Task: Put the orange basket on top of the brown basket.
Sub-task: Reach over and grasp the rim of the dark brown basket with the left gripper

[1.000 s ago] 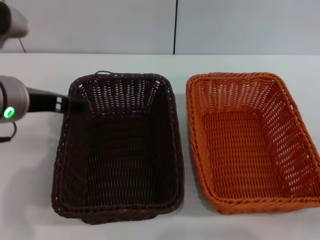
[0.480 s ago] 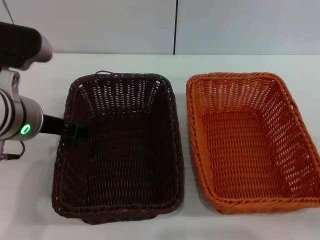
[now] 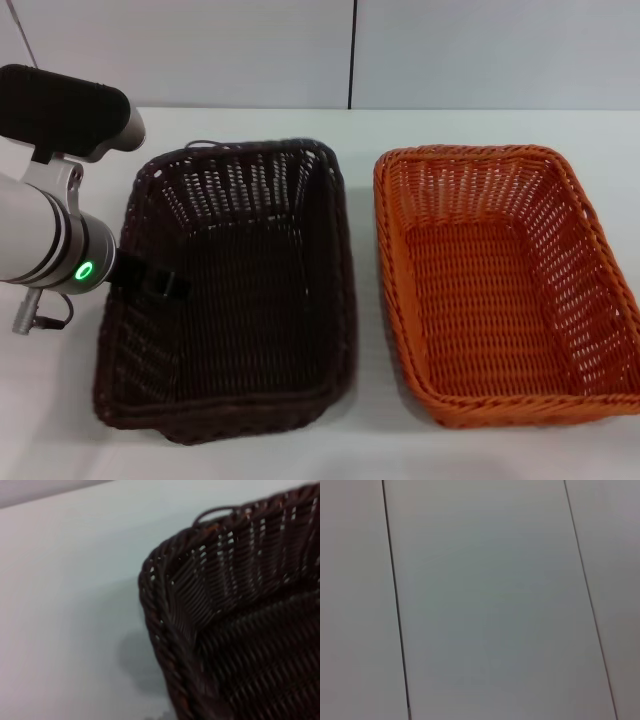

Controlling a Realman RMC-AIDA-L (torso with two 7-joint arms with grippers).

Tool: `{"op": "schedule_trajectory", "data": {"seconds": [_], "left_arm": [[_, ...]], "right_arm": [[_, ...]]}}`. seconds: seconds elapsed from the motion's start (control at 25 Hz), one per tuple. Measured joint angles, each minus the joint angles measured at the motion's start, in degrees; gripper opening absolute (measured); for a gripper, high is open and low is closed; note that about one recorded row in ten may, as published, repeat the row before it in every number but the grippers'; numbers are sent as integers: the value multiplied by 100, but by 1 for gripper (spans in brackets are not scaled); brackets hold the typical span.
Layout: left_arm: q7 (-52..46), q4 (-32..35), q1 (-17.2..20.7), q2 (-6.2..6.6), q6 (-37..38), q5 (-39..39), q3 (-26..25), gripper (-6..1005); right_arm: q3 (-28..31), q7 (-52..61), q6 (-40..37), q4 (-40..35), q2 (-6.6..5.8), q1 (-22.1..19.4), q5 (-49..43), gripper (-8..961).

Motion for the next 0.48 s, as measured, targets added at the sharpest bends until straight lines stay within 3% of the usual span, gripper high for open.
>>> {"op": "schedule_trajectory", "data": {"seconds": [0.08,0.12,0.48], "left_arm": [[0,0,0,0,0,0,0,800],[-44,430,-210,5,10,31,-6,800],[78,132,-125,26,12,25,-2,640]], "right_arm": [[-2,0,-1,-1,0,0,0,811],[-4,0,-1,-1,0,0,0,811],[-13,0,-3,-2,0,0,-10,808]]}}
